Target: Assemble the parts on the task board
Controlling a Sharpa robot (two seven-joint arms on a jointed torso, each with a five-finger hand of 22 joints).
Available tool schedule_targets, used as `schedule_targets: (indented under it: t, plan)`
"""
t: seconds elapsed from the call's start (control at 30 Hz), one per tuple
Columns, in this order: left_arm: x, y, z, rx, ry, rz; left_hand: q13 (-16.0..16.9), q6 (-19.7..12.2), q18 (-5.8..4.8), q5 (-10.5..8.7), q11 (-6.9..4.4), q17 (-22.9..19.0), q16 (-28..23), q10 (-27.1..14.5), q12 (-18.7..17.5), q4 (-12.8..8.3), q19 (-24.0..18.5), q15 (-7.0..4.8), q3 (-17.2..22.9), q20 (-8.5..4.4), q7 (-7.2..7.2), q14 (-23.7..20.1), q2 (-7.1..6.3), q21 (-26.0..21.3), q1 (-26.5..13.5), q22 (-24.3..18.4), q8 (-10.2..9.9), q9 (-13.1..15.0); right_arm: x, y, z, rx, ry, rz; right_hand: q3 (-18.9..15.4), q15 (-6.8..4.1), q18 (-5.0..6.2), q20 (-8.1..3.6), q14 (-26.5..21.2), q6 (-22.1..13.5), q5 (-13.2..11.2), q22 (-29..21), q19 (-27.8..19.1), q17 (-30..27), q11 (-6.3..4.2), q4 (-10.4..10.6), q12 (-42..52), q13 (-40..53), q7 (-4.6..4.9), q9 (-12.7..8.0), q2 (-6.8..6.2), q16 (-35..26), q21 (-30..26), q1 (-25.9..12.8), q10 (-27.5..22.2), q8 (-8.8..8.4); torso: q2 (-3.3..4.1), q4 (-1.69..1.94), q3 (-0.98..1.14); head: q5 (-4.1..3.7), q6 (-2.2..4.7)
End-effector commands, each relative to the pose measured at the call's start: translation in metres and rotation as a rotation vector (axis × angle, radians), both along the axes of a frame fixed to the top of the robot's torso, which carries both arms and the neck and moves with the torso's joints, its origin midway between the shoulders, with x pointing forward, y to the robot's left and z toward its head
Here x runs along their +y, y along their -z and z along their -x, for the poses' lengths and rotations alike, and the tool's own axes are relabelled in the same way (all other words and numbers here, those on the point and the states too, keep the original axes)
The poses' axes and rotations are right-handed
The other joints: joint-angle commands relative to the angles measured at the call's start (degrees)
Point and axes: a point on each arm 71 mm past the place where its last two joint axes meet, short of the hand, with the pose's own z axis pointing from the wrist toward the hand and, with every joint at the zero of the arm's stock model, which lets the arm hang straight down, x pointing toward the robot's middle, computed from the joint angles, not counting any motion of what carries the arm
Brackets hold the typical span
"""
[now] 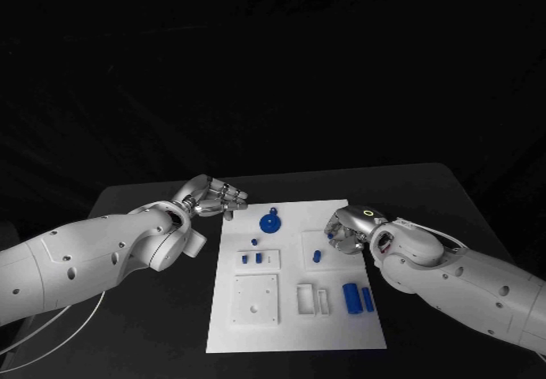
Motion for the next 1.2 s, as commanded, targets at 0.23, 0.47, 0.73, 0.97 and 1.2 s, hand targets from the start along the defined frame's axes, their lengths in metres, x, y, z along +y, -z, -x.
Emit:
schedule_targets:
  t: [0.23,0.47,0.73,0.97,1.2]
  plan:
    - [-0.003,-0.001,0.000,-0.002,0.021,0.017,0.00,0.41,-0.23,0.09,0.03,0.05,-0.23,-0.17,0.21,-0.11,0.42,-0.05,-0.35,0.16,0.17,0.36,0.53,-0.20,0.14,0.92,-0.11,0.09,0.004,0.008,0.001,-0.011,0.009,0.052,3.07,-1.01,-0.01,-1.12,0.68,3.65,-2.53,1.32,1.68,0.27,-1.19,-0.45,-0.21,0.20,-0.79,0.22,1.55,0.49,1.20,0.49,3.84,0.28,-0.01,0.00,-0.03,-0.31,-0.16]
    - [-0.004,-0.001,0.000,-0.001,0.023,0.017,0.00,0.41,-0.23,0.09,0.03,0.05,-0.23,-0.17,0.21,-0.11,0.42,-0.05,-0.35,0.16,0.17,0.36,0.53,-0.20,0.14,0.92,-0.11,0.09,0.007,0.011,0.002,-0.019,0.010,0.072,2.69,-1.61,-0.57,-1.78,1.32,6.43,-2.91,2.37,1.63,0.41,-2.05,-1.57,-0.19,0.25,-1.44,0.24,2.69,0.26,1.89,0.98,6.52,0.25,-0.02,0.01,-0.02,-0.46,-0.30]
    - [-0.005,-0.001,0.000,0.000,0.027,0.018,0.00,0.81,-0.25,0.10,0.05,0.29,-0.47,-0.33,0.21,-0.26,0.57,-0.04,-0.41,0.16,0.05,0.33,0.70,-0.61,0.14,0.98,-0.04,0.15,0.010,0.012,0.001,-0.044,0.020,0.085,3.03,-2.05,-0.76,-2.24,2.02,7.83,-3.29,2.94,1.92,0.65,-2.48,-2.26,-0.20,0.27,-1.82,0.29,3.12,0.15,2.47,1.13,7.87,0.23,-0.03,-0.01,-0.07,-0.66,-0.28]
    - [-0.004,-0.001,-0.001,0.000,0.025,0.017,0.00,0.81,-0.25,0.10,0.05,0.29,-0.47,-0.33,0.21,-0.26,0.57,-0.04,-0.41,0.16,0.05,0.33,0.70,-0.61,0.14,0.98,-0.04,0.15,0.011,0.011,0.002,-0.070,0.018,0.075,3.95,-2.44,-0.87,-2.64,2.57,8.74,-3.17,3.54,1.97,1.03,-2.75,-2.60,-0.22,0.27,-2.08,0.31,2.78,-0.06,3.20,0.76,8.79,0.20,-0.07,0.03,-0.04,-0.71,-0.21]
    - [-0.001,-0.001,-0.002,-0.003,0.014,0.013,0.00,0.81,-0.25,0.10,0.05,0.29,-0.47,-0.33,0.21,-0.26,0.57,-0.04,-0.41,0.16,0.05,0.33,0.70,-0.61,0.14,0.98,-0.04,0.15,0.012,0.007,0.004,-0.078,0.002,0.043,4.22,-2.52,-0.91,-2.73,2.85,9.06,-2.79,3.64,1.97,1.17,-2.87,-2.60,-0.22,0.27,-2.20,0.35,2.68,-0.24,3.40,0.50,9.10,0.21,-0.09,-0.06,0.00,-0.26,-0.18]
